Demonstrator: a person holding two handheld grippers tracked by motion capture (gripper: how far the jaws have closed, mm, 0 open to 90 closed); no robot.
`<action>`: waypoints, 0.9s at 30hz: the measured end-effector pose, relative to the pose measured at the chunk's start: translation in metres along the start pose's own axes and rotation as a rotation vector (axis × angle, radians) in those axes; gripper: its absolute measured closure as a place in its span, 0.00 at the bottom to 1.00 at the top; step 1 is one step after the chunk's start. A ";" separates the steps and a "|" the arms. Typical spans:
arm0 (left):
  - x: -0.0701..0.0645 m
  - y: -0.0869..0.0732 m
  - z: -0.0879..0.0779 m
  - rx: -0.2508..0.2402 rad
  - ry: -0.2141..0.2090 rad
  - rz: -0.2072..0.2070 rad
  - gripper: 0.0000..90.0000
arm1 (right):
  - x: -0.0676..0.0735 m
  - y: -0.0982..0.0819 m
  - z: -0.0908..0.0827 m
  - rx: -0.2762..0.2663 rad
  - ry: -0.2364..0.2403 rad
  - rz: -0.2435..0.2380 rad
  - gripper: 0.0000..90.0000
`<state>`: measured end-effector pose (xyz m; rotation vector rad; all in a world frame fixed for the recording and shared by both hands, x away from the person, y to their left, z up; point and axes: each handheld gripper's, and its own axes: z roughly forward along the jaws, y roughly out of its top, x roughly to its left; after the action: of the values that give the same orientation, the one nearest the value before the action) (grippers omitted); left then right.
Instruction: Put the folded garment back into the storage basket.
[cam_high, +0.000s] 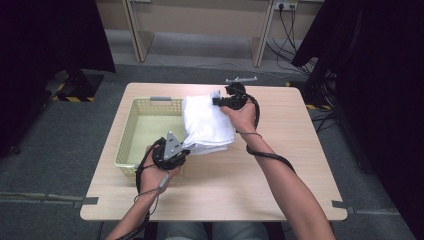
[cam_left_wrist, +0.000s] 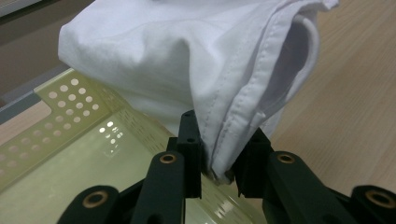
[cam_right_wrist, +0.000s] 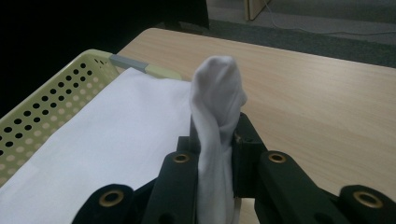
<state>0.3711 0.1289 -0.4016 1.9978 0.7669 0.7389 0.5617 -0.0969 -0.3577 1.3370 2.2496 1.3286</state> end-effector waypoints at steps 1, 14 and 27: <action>0.001 0.000 0.000 -0.001 0.002 -0.004 0.83 | 0.001 0.001 0.000 -0.003 0.000 -0.004 0.91; 0.008 -0.004 -0.006 0.002 0.016 -0.010 0.83 | 0.012 0.006 0.006 0.003 0.005 -0.021 0.91; 0.014 -0.007 -0.011 0.003 0.031 -0.017 0.83 | 0.021 0.011 0.011 0.002 0.015 -0.025 0.91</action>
<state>0.3704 0.1481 -0.3996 1.9846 0.8026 0.7611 0.5627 -0.0714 -0.3499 1.2998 2.2705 1.3325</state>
